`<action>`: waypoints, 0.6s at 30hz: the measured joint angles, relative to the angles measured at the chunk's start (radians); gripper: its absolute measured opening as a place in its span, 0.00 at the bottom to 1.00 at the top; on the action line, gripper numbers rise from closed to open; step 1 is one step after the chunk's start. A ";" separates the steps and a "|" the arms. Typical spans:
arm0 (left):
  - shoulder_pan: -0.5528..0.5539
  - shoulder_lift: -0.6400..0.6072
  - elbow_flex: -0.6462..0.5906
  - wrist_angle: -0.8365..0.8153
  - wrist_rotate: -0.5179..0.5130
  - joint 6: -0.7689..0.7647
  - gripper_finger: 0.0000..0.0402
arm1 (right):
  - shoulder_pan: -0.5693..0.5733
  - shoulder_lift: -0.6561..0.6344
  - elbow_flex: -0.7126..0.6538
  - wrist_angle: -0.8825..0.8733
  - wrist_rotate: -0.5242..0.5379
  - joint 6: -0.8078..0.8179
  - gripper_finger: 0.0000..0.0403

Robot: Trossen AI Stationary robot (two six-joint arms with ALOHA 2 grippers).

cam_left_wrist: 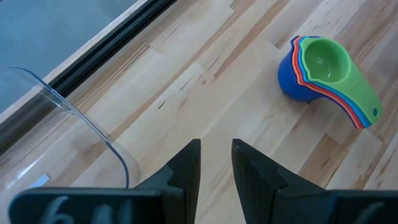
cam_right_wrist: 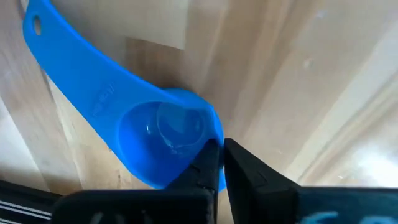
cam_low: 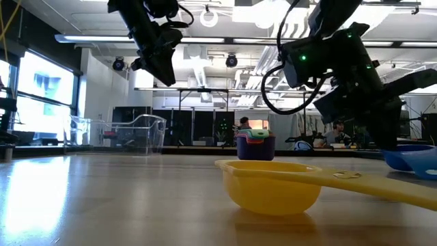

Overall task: Nest measuring cups in basket
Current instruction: Stack the blue measuring cup on top of the green measuring cup on the table

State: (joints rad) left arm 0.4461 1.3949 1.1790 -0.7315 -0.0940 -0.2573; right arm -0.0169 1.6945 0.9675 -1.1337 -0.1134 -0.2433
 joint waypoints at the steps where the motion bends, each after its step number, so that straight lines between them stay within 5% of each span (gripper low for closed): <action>1: 0.000 0.000 0.000 0.000 0.000 0.000 0.20 | -0.009 0.000 0.005 -0.005 0.000 0.001 0.01; 18: 0.000 0.000 0.000 0.000 0.010 -0.002 0.20 | -0.240 0.001 0.423 -0.023 0.121 -0.159 0.00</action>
State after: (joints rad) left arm 0.4461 1.3949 1.1790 -0.7319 -0.0841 -0.2588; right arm -0.2573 1.6958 1.3903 -1.1567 0.0081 -0.4021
